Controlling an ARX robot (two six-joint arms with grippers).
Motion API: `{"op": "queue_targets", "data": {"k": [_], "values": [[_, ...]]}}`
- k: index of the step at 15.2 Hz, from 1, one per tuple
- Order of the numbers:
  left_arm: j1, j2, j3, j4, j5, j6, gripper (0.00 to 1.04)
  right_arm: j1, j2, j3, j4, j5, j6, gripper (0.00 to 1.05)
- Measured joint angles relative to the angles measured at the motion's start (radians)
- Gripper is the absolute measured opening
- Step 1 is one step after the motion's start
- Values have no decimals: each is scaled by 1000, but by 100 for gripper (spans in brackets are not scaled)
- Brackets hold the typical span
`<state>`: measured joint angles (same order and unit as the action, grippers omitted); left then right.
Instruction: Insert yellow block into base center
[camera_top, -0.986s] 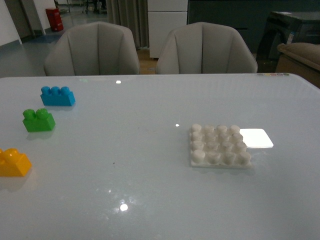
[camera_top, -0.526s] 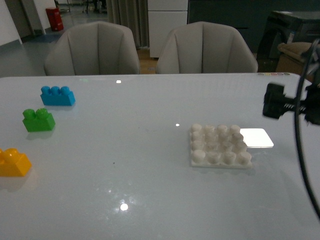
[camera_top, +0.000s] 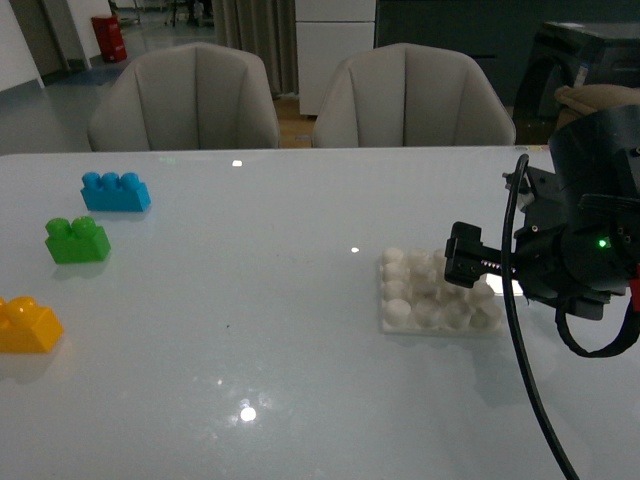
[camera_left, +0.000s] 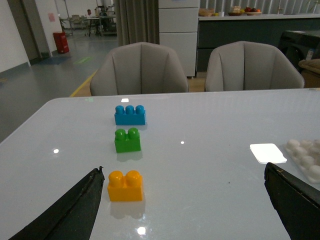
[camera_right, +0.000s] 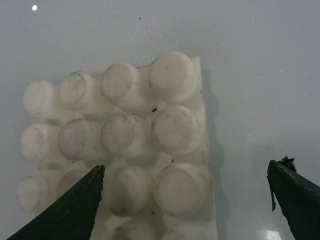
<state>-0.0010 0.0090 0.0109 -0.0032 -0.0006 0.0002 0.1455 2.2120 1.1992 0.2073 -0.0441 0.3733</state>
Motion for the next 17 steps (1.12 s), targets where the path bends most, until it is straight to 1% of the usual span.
{"op": "queue_targets", "data": {"k": [3, 7, 17], "values": [[0, 0, 0, 0, 0, 0, 98, 19, 43, 51, -21, -5, 19, 98], [0, 0, 0, 0, 0, 0, 98, 46, 68, 122, -56, 21, 18, 98], [0, 0, 0, 0, 0, 0, 98, 64, 86, 123, -42, 60, -7, 98]]}}
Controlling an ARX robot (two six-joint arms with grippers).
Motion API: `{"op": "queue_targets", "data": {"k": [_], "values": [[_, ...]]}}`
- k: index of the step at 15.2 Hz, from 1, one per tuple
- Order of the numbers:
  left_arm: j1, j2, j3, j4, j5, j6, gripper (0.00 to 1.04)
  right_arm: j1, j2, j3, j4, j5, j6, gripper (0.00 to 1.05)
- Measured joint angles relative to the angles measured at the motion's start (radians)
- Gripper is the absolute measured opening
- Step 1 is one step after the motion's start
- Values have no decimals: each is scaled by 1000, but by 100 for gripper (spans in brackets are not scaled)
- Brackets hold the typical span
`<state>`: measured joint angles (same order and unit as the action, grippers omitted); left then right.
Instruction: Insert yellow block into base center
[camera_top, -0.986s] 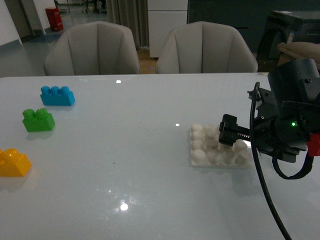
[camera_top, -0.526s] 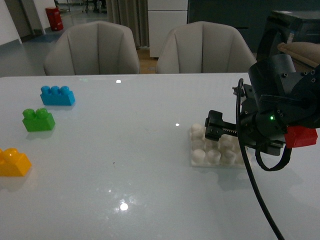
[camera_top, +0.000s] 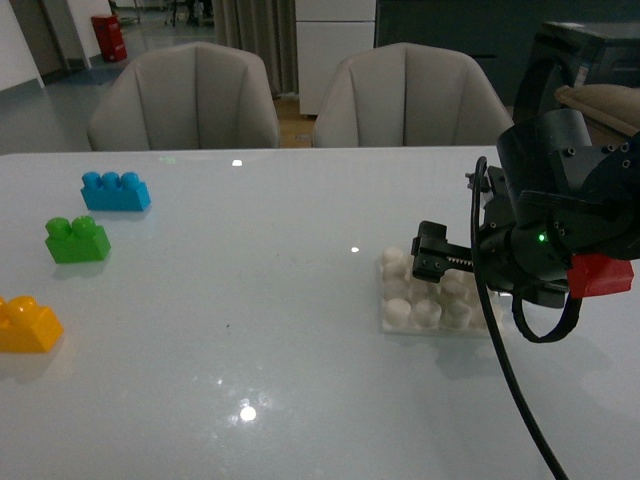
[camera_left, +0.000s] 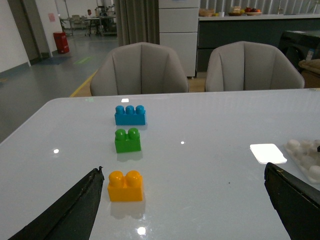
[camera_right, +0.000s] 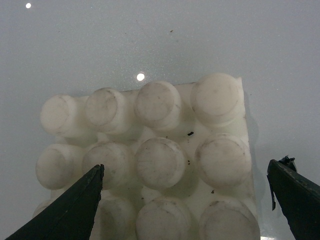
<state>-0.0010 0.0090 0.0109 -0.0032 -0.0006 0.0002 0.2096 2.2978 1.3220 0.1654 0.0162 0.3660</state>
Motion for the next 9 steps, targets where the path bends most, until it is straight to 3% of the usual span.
{"op": "queue_targets", "data": {"k": [9], "values": [[0, 0, 0, 0, 0, 0, 98, 45, 13, 0, 3, -31, 51, 98]]}}
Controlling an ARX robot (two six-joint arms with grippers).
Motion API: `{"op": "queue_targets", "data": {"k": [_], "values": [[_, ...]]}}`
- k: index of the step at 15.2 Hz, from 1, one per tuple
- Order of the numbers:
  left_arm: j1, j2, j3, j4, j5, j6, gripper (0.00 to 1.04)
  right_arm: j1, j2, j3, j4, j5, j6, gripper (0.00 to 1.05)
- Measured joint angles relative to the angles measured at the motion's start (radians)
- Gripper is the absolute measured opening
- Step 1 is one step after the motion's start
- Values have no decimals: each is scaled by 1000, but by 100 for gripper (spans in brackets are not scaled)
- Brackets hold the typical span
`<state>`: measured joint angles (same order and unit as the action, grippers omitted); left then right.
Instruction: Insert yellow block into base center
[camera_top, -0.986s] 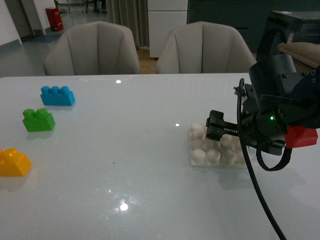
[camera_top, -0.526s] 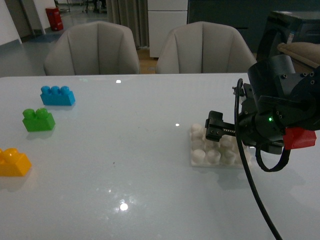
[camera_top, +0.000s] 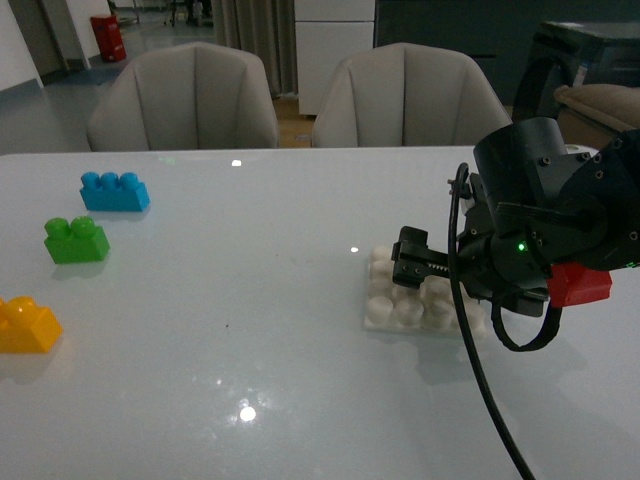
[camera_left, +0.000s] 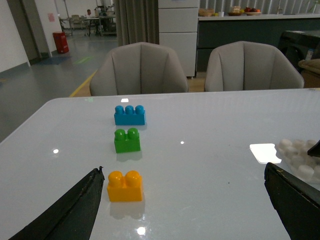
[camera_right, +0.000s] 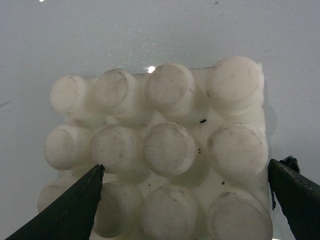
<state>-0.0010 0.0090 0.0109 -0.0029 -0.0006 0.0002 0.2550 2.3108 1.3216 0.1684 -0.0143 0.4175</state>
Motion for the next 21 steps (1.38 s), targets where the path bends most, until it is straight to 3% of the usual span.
{"op": "queue_targets", "data": {"k": [10, 21], "values": [[0, 0, 0, 0, 0, 0, 98, 133, 24, 59, -37, -18, 0, 98], [0, 0, 0, 0, 0, 0, 98, 148, 21, 43, -4, -61, 0, 98]]}}
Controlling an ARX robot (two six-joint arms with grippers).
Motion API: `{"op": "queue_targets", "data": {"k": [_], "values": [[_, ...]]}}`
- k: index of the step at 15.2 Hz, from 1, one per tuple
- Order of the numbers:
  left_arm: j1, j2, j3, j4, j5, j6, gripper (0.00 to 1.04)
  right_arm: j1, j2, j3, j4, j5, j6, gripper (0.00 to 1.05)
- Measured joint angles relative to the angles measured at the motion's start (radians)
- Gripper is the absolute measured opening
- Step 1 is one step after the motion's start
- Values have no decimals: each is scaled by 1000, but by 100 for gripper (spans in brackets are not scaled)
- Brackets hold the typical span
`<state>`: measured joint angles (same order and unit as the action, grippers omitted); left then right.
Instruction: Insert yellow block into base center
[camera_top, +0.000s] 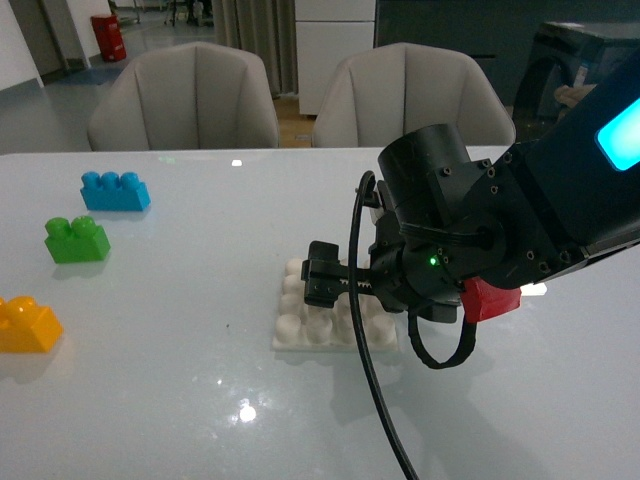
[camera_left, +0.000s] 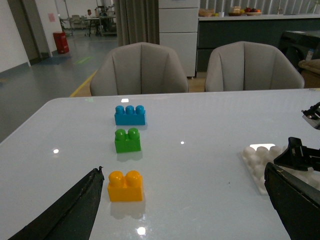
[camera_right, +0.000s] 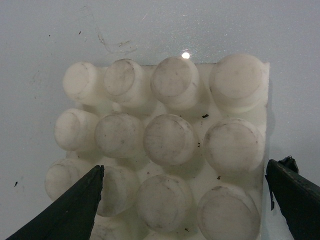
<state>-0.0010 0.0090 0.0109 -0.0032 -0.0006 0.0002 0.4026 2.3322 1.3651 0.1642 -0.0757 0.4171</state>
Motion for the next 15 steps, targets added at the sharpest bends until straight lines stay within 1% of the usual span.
{"op": "queue_targets", "data": {"k": [3, 5, 8, 11, 13, 14, 15], "values": [[0, 0, 0, 0, 0, 0, 98, -40, -52, -69, 43, -25, 6, 98], [0, 0, 0, 0, 0, 0, 98, -105, -172, -154, 124, -35, 21, 98], [0, 0, 0, 0, 0, 0, 98, -223, -464, -343, 264, -97, 23, 98], [0, 0, 0, 0, 0, 0, 98, -344, -760, -577, 338, -164, -34, 98], [0, 0, 0, 0, 0, 0, 98, -428, -986, -724, 351, -219, -74, 98], [0, 0, 0, 0, 0, 0, 98, -421, -1097, -824, 488, -68, -172, 87], [0, 0, 0, 0, 0, 0, 98, -407, -1234, -922, 483, 35, -279, 74]]}}
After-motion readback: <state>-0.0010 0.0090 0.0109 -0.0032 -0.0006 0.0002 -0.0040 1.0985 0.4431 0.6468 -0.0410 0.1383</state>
